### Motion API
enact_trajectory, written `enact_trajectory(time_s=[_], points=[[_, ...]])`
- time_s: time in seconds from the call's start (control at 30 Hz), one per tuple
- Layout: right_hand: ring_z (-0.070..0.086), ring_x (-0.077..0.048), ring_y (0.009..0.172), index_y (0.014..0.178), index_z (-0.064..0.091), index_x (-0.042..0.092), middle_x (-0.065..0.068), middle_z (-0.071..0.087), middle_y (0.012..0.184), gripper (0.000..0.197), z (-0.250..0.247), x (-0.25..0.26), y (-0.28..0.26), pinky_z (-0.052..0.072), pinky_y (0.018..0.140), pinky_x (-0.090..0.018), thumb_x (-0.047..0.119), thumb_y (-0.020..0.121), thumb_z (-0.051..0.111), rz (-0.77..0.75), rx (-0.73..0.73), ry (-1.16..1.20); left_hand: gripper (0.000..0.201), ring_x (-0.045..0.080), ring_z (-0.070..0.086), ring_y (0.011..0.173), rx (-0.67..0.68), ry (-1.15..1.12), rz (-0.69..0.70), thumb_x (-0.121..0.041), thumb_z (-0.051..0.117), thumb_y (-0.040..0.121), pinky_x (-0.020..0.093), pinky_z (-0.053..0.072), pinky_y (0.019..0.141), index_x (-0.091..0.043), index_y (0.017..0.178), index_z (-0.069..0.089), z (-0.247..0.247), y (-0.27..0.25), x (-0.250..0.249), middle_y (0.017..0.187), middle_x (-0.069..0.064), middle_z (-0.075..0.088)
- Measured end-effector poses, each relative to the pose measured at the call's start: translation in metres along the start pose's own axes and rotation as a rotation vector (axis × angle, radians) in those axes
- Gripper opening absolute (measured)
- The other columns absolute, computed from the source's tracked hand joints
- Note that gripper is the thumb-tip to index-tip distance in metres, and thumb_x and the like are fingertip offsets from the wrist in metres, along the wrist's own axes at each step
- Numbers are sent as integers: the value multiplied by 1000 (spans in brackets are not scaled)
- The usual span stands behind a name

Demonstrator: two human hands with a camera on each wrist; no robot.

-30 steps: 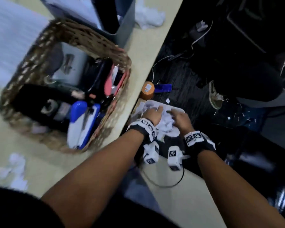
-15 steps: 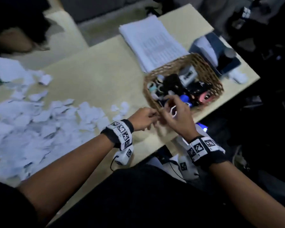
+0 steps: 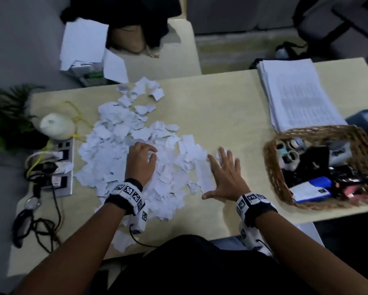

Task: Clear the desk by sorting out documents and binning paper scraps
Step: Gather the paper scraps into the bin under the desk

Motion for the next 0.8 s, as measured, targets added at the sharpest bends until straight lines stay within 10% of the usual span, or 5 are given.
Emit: enact_trajectory(time_s=[0.17, 0.37, 0.63, 0.8], points=[[-19, -36, 147, 154, -6, 32, -6, -28, 158, 131, -8, 37, 41, 3, 116, -64, 90, 55, 57, -173, 30, -42, 22, 31, 41, 126, -203, 189, -178, -27, 64, 87, 51, 36, 97, -19, 107, 68, -38, -17, 61, 132, 5, 50], [-18, -31, 148, 154, 0, 36, -2, -21, 161, 122, -37, 95, 88, -2, 114, -65, 93, 59, 50, -458, -24, -9, 77, 37, 19, 143, -48, 348, -418, -77, 52, 73, 64, 21, 105, -39, 139, 41, -19, -45, 91, 157, 5, 23], [2, -34, 150, 152, 26, 25, -4, 0, 164, 83, -60, 179, 147, 20, 112, -64, 67, 83, 45, -520, -113, 46, 10, 30, 52, 94, -294, -25, -132, -17, 48, 86, 43, 49, 78, -16, 96, 49, -31, -24, 72, 104, 7, 49], [-3, -37, 148, 154, 10, 35, -1, -9, 163, 108, -42, 219, 166, 17, 105, -73, 81, 68, 57, -555, 98, -180, 33, 19, 48, 101, -495, -237, -270, 11, 45, 84, 22, 39, 87, -6, 112, 52, -62, -18, 81, 109, 12, 55]])
Point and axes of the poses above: each hand's wrist, its own y-axis towards the middle knuckle, its own z-axis out of the palm, x = y × z, the point moved 3 cm from there along y, towards the middle knuckle
